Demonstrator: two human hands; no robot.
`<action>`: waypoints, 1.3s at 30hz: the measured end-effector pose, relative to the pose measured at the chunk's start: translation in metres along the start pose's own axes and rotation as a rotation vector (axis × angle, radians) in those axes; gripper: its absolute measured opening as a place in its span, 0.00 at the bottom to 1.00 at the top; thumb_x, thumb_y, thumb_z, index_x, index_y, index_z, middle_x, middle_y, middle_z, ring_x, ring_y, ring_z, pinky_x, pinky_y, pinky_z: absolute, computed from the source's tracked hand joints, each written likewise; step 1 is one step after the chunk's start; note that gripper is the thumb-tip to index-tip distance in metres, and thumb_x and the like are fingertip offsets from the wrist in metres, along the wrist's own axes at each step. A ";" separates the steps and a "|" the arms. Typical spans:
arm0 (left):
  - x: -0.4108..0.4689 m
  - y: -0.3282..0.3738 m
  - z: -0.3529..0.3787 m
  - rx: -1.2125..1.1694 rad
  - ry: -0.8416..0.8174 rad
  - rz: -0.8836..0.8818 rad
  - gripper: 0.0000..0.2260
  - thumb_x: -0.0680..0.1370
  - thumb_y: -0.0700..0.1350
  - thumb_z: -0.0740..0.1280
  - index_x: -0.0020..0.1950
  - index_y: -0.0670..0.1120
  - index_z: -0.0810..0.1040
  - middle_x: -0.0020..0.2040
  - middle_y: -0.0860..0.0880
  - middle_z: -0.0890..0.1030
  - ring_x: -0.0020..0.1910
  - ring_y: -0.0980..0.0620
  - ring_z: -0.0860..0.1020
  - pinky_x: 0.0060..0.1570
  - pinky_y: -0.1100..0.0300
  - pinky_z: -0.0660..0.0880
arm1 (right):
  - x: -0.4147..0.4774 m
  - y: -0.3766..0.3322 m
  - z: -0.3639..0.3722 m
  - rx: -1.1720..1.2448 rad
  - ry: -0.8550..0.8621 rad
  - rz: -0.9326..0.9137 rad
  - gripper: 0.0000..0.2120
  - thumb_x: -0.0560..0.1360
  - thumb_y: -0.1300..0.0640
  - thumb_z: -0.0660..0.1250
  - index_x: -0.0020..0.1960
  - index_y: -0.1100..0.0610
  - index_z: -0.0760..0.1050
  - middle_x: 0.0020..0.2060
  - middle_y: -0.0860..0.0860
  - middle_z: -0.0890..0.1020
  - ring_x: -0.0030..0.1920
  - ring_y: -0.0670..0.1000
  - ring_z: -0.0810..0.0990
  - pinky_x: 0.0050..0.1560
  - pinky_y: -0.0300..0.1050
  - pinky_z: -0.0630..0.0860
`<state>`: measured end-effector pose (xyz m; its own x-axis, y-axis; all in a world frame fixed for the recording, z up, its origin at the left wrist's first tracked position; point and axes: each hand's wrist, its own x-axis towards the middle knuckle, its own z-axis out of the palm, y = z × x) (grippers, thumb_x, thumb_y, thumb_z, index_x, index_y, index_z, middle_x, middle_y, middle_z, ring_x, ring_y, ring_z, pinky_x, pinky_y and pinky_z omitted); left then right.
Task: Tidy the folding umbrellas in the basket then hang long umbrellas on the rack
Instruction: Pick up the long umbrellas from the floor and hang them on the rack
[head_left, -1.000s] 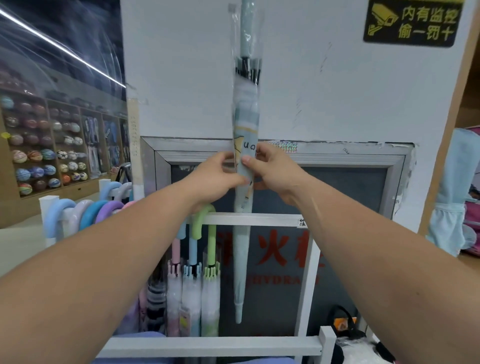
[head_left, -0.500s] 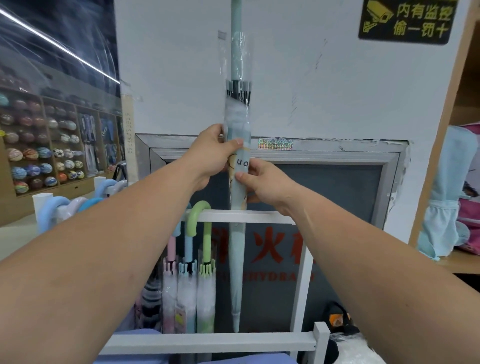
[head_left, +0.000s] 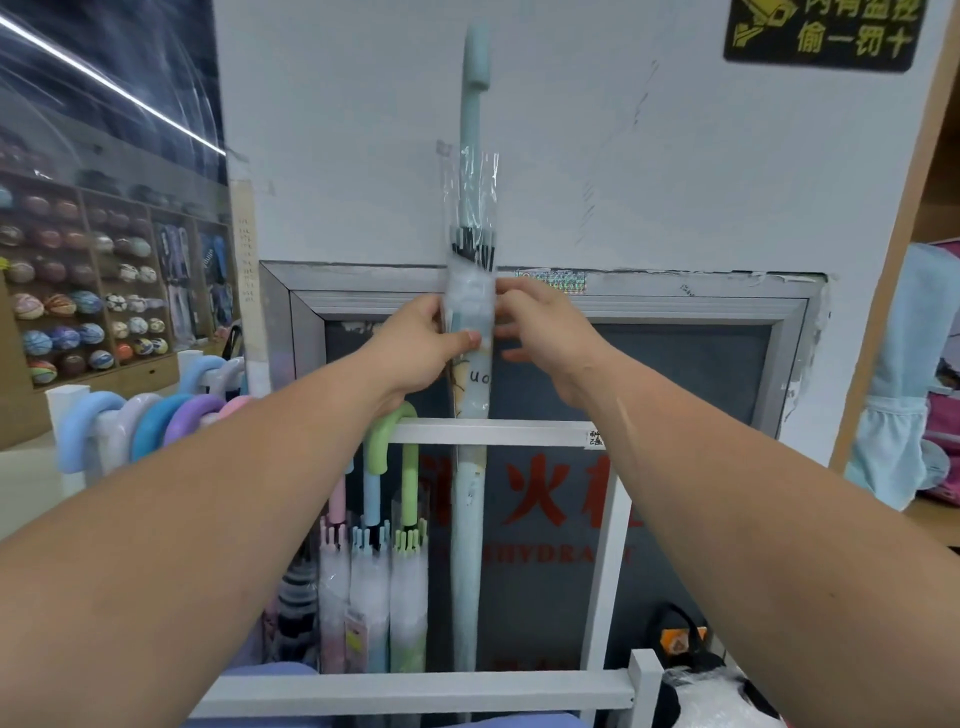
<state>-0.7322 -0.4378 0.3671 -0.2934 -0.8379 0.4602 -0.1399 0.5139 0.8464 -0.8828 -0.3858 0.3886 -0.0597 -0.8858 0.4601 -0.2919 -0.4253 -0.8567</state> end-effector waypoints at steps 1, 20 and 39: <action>0.000 -0.005 -0.002 0.001 -0.015 -0.002 0.14 0.77 0.38 0.72 0.62 0.46 0.77 0.53 0.46 0.85 0.53 0.45 0.84 0.54 0.49 0.80 | 0.002 0.001 0.001 0.008 0.015 -0.013 0.08 0.82 0.55 0.60 0.55 0.49 0.78 0.50 0.50 0.85 0.50 0.51 0.83 0.48 0.44 0.76; -0.013 0.011 -0.021 0.225 -0.047 0.053 0.07 0.80 0.46 0.70 0.58 0.54 0.80 0.48 0.54 0.84 0.43 0.59 0.79 0.44 0.61 0.73 | -0.008 0.037 0.012 -0.251 -0.166 -0.026 0.07 0.79 0.60 0.69 0.56 0.55 0.80 0.29 0.39 0.78 0.30 0.37 0.74 0.41 0.38 0.75; -0.032 0.000 -0.014 0.436 -0.211 -0.042 0.03 0.75 0.42 0.75 0.43 0.47 0.84 0.42 0.50 0.87 0.43 0.53 0.83 0.49 0.59 0.77 | -0.018 -0.019 -0.013 -0.042 -0.206 -0.026 0.13 0.79 0.45 0.66 0.61 0.49 0.78 0.53 0.47 0.86 0.56 0.47 0.84 0.66 0.53 0.74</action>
<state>-0.7097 -0.4138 0.3557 -0.4583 -0.8273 0.3250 -0.5258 0.5471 0.6513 -0.8887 -0.3592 0.3996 0.1438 -0.8959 0.4203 -0.3309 -0.4438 -0.8328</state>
